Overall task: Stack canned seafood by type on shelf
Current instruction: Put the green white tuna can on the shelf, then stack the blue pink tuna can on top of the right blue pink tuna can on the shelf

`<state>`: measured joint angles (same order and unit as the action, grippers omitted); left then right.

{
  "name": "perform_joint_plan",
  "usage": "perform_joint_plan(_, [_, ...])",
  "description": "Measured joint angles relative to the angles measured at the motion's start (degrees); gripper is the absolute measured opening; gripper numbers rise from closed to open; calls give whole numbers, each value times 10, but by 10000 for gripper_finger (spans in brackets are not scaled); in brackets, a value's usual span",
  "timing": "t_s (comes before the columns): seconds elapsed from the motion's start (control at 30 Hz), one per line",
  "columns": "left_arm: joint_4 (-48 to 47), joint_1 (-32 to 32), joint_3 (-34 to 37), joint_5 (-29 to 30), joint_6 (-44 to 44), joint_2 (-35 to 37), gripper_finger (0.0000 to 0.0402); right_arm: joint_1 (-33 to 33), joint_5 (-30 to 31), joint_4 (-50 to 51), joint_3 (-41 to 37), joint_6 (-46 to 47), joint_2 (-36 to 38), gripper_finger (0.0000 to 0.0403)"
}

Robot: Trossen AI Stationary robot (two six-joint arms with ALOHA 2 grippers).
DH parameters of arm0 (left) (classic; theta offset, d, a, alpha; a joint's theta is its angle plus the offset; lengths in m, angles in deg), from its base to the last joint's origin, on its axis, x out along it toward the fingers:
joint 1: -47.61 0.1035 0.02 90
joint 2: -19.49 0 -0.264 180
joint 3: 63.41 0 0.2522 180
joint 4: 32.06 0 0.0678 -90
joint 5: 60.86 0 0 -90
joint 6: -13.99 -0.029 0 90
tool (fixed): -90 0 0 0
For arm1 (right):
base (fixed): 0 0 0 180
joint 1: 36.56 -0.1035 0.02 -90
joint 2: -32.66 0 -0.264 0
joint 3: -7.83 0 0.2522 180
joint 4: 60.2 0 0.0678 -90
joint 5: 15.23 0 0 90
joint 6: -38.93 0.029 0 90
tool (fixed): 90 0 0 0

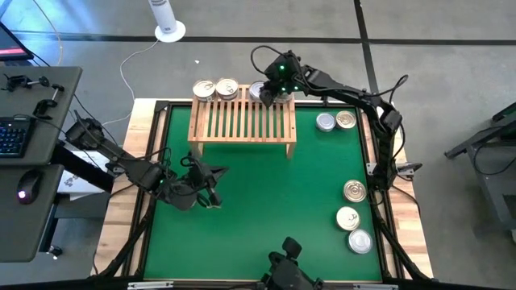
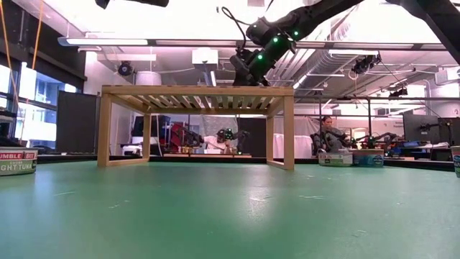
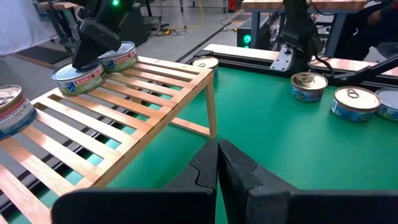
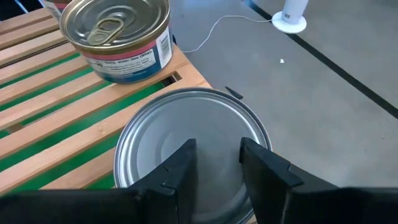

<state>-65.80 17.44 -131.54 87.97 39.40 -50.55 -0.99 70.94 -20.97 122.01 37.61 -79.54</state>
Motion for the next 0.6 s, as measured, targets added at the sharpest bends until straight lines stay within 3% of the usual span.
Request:
perform_joint_plan(0.33, [-7, -29, 0, 5, 6, 0, 0, -14, 2, 17, -1, -52, 74, 117])
perform_joint_plan(0.6, [-86, -98, 1, 67, 108, 0, 0, -101, 23, 132, -1, -113, 133, 116])
